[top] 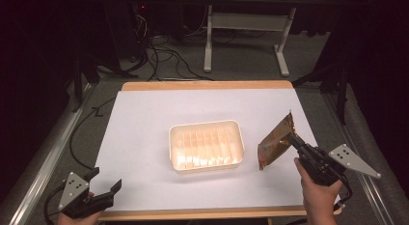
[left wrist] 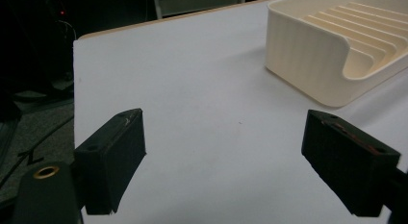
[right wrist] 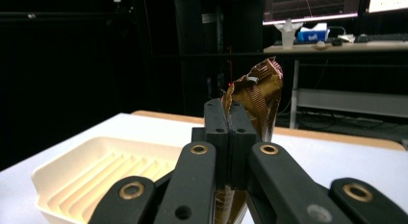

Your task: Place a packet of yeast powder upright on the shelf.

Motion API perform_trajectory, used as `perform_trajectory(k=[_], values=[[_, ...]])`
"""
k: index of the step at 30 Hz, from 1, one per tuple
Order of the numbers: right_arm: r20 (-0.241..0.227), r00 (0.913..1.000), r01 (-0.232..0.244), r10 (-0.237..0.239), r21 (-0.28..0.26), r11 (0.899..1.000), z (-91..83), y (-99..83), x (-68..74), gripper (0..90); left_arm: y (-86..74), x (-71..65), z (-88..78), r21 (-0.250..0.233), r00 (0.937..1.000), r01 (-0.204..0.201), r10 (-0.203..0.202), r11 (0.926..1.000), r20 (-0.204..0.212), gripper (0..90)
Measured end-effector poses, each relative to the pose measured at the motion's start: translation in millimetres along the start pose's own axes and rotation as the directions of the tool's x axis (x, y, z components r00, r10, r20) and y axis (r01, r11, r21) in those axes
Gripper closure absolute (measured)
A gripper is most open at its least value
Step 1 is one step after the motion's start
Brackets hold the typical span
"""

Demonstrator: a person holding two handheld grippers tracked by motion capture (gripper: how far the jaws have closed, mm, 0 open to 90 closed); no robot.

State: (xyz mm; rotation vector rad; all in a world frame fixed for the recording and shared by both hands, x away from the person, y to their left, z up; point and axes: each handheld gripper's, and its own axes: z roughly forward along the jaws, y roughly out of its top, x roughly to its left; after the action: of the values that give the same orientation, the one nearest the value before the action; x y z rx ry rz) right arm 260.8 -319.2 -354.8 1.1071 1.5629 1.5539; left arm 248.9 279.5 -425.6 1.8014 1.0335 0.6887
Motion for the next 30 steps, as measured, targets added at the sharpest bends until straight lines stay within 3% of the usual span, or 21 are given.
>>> perform_trajectory(k=[16,30], values=[[-0.039,0.9988,0.028,-0.031,-0.07,0.997,6.9,33.6,15.7,90.0,0.7,-1.3,-0.2,-0.006,1.0,0.007,-0.007,1.0,-0.001,15.9],[-0.113,0.9913,0.057,-0.067,-0.088,0.995,31.7,49.9,50.1,90.0,0.8,0.5,-0.7,-0.009,0.9999,0.013,-0.013,0.9999,0.0,15.9]])
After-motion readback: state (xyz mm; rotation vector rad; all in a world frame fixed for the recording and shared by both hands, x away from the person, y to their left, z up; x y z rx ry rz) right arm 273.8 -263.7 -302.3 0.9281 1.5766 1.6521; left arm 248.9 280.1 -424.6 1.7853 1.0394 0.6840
